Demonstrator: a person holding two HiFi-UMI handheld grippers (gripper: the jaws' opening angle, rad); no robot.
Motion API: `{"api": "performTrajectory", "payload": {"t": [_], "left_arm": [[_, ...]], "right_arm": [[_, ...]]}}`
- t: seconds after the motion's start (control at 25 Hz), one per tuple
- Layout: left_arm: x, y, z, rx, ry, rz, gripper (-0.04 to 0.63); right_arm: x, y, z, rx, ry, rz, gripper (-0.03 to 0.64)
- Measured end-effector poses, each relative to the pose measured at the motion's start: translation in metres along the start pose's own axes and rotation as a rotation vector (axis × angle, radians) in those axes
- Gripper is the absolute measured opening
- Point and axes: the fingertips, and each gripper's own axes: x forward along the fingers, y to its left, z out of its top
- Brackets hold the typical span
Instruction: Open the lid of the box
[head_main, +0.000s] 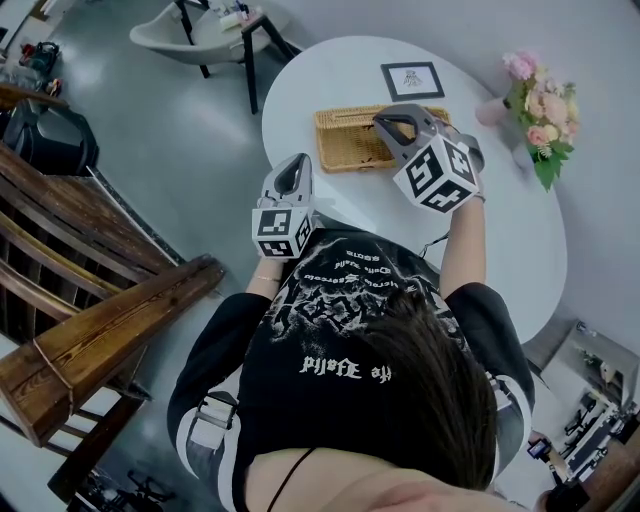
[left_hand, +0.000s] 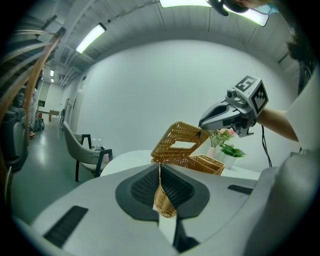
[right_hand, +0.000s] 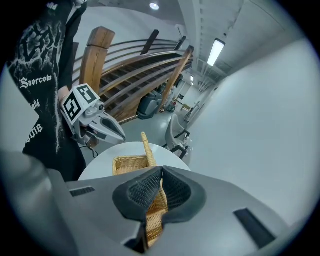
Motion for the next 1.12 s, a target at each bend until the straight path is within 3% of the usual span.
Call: {"api": "performTrajectory", "payload": {"t": [1.12], "left_arm": [[0.005, 0.007, 0.01, -0.033, -0.018, 0.0, 0.028]], "right_arm": [[0.018, -0.046, 0.015, 0.002, -0.041, -0.026, 0.035]]}}
